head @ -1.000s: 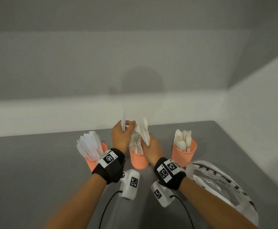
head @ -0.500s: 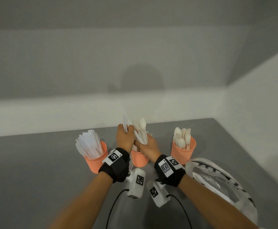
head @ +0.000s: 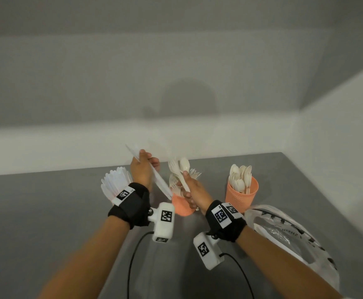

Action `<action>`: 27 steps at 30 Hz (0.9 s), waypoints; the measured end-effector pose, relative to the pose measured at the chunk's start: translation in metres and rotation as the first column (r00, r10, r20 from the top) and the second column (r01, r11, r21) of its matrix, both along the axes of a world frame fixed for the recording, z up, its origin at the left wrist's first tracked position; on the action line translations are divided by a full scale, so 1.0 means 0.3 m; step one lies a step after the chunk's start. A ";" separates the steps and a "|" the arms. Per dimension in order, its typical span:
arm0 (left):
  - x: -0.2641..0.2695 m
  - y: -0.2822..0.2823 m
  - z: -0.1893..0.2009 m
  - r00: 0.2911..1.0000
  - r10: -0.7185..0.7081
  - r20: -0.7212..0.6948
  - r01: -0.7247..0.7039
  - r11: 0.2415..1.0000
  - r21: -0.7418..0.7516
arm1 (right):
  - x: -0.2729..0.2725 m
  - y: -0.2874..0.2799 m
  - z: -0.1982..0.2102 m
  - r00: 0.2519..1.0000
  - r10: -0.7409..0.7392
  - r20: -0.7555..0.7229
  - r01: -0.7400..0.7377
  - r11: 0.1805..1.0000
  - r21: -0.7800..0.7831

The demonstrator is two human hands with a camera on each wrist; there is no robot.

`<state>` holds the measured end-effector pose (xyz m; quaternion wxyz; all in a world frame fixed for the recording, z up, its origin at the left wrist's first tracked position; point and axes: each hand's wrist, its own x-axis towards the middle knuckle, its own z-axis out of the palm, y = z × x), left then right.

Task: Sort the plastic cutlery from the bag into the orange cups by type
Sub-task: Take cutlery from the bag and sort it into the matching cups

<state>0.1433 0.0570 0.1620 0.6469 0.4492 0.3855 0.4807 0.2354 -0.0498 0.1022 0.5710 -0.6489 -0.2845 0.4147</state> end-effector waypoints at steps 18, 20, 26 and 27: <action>-0.217 0.170 -0.086 0.940 0.213 -0.266 -0.084 0.901 0.425 | -0.037 0.038 0.030 0.956 0.102 -0.276 -0.078 0.992 0.097; -0.222 0.167 -0.119 0.924 0.199 -0.326 -0.032 0.891 0.453 | -0.027 0.034 0.024 0.960 0.101 -0.262 -0.078 0.992 0.097; -0.238 0.200 -0.200 0.802 0.264 -0.536 0.113 0.814 0.570 | -0.014 0.036 0.020 0.961 0.097 -0.260 -0.082 0.994 0.068; -0.240 0.199 -0.202 0.779 0.267 -0.567 0.149 0.799 0.582 | -0.015 0.037 0.020 0.961 0.092 -0.259 -0.078 0.995 0.062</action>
